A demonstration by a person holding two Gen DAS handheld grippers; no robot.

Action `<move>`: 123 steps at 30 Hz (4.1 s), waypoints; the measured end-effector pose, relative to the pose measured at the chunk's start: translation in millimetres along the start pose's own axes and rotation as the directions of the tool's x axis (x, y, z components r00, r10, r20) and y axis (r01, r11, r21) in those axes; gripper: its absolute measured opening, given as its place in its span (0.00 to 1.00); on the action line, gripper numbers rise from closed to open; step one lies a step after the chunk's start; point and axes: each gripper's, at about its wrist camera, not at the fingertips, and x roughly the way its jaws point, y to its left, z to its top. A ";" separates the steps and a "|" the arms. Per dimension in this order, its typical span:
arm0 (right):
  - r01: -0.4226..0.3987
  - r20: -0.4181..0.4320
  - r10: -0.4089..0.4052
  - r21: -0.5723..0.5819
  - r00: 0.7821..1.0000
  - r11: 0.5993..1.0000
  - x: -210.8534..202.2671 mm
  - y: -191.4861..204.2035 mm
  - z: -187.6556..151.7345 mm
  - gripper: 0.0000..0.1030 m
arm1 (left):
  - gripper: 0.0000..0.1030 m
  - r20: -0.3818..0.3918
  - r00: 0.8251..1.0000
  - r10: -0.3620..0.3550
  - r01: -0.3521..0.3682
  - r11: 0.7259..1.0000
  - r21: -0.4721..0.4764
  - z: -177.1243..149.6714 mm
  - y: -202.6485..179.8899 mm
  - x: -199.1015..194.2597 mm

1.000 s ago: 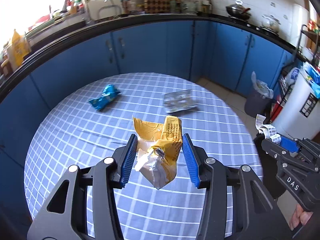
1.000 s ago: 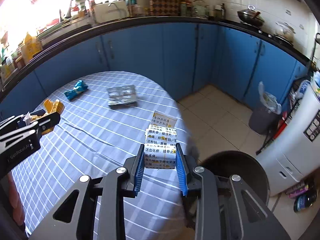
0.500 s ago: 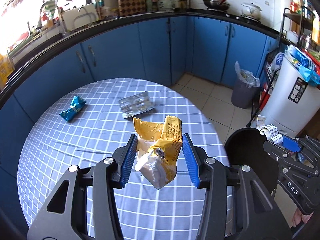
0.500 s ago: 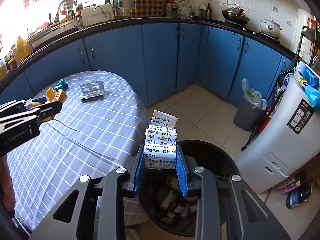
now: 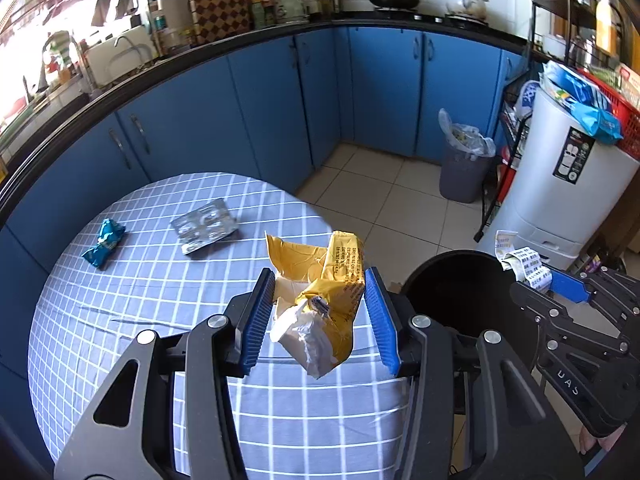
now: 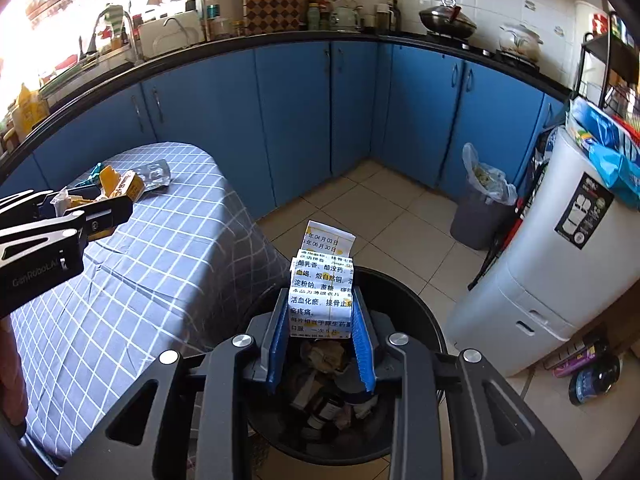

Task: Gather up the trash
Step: 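Carry the yellow bag and medicine box over the trash bin, then open both grippers to drop the bag and box into the bin, then move both grippers back over the table toward the blue wrapper, then grasp the blue wrapper with the left gripper while the right gripper grasps the silver blister pack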

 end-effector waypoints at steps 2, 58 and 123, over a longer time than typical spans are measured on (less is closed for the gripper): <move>0.001 -0.001 -0.001 0.008 1.000 1.000 1.0 -3.3 -0.1 0.28 | 0.46 -0.003 1.000 -0.006 0.006 1.000 0.009 1.1 -6.8 1.7; 0.164 -0.032 -0.162 0.130 0.986 0.978 0.6 -54.3 -9.4 0.81 | 0.79 0.031 0.994 -0.102 0.098 0.988 0.122 19.8 -71.8 -6.7; -0.124 -0.116 0.108 -0.144 0.987 0.982 195.8 257.3 125.1 0.81 | 0.93 -0.157 0.967 0.200 -0.236 0.937 -0.257 5.1 334.2 148.7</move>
